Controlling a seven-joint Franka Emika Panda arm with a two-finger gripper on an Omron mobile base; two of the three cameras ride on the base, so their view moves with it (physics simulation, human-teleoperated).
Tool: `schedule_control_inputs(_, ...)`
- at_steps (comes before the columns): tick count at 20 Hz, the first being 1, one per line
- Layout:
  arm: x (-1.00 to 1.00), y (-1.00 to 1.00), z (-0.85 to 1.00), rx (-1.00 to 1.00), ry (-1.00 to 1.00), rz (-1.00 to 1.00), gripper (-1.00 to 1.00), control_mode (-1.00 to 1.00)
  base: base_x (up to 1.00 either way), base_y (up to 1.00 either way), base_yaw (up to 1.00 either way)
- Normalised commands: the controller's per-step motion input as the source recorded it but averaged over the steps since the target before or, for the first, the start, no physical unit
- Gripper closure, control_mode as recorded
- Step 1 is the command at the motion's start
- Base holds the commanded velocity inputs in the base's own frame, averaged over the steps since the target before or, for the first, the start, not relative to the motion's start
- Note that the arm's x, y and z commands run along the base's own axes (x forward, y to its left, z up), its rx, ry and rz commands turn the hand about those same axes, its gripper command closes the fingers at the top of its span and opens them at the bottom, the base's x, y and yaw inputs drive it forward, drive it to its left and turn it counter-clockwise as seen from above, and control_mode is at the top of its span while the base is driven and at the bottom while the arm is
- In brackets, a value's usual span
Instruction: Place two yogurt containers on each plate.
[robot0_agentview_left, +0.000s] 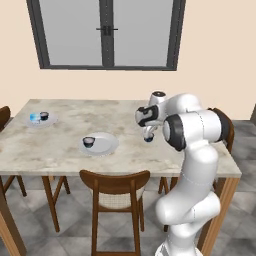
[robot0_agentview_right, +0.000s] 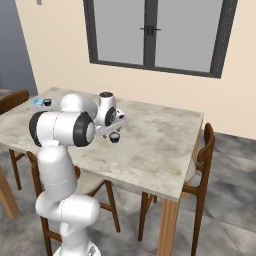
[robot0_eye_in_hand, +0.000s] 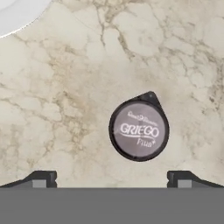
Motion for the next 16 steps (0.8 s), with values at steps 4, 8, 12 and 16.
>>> schedule_control_inputs(4, 0.19, 0.0, -0.26, -0.04, 0.0, 0.03, -1.0, -1.0, 0.0, 0.0, 0.0)
schedule_control_inputs(8, 0.44, -0.05, -0.21, 0.0, 0.02, 0.0, -1.0, -1.0, 0.0, 0.0, 0.0)
schedule_control_inputs(12, 0.46, -0.12, -0.15, 0.0, 0.06, 0.0, -1.0, -1.0, 0.0, 0.0, 0.0)
schedule_control_inputs(16, 0.22, -0.05, -0.18, 0.0, 0.06, 0.0, -1.0, -1.0, 0.0, 0.0, 0.0)
